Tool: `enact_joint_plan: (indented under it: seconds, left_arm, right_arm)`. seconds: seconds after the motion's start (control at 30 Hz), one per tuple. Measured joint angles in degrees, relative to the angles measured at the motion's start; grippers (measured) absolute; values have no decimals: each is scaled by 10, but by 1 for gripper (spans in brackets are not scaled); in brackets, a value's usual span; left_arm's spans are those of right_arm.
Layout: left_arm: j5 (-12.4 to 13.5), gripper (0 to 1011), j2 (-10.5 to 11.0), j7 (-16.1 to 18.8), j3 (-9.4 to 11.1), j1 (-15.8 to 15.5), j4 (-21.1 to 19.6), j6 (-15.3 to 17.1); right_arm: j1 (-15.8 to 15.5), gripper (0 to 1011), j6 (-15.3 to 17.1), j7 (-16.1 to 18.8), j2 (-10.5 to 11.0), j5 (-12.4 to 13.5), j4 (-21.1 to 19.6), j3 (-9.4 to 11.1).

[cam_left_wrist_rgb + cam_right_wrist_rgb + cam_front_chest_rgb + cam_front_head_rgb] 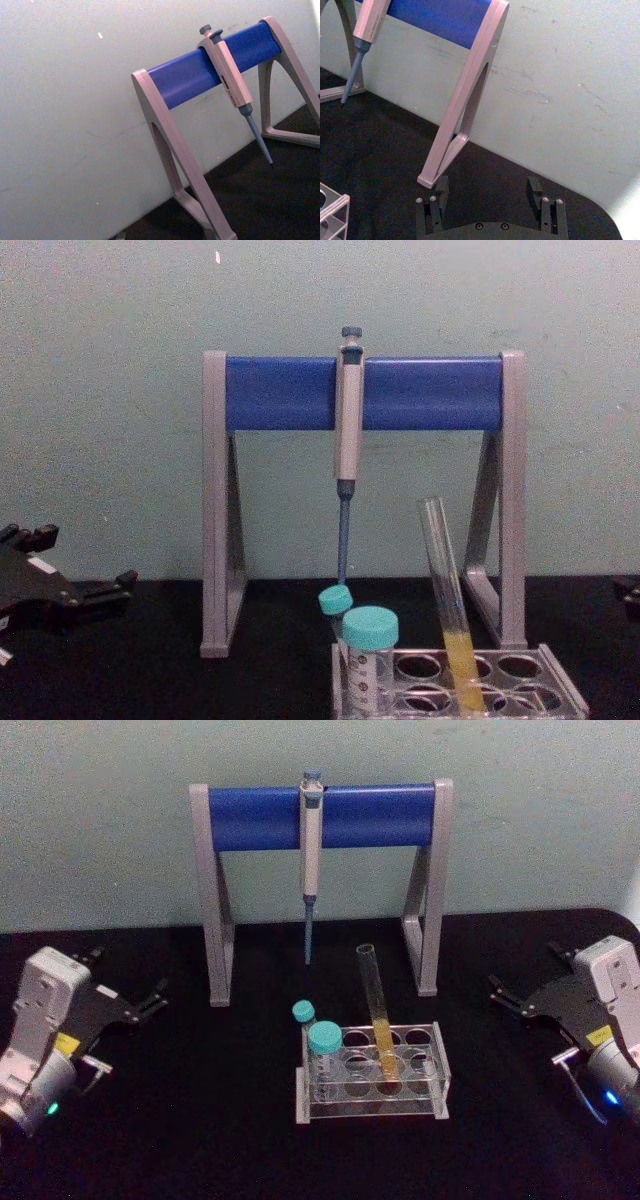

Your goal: Pick up the test tube from the test tube rack, shake it, then place it back into the test tube rack.

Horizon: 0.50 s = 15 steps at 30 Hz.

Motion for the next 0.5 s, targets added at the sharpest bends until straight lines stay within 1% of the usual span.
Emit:
enact_joint_plan:
  seconds: [0.5]
  left_arm:
    - [0,1001,0,0,0,0,0,0]
  right_arm:
    - [0,1000,-1,-1,1,0,0,0]
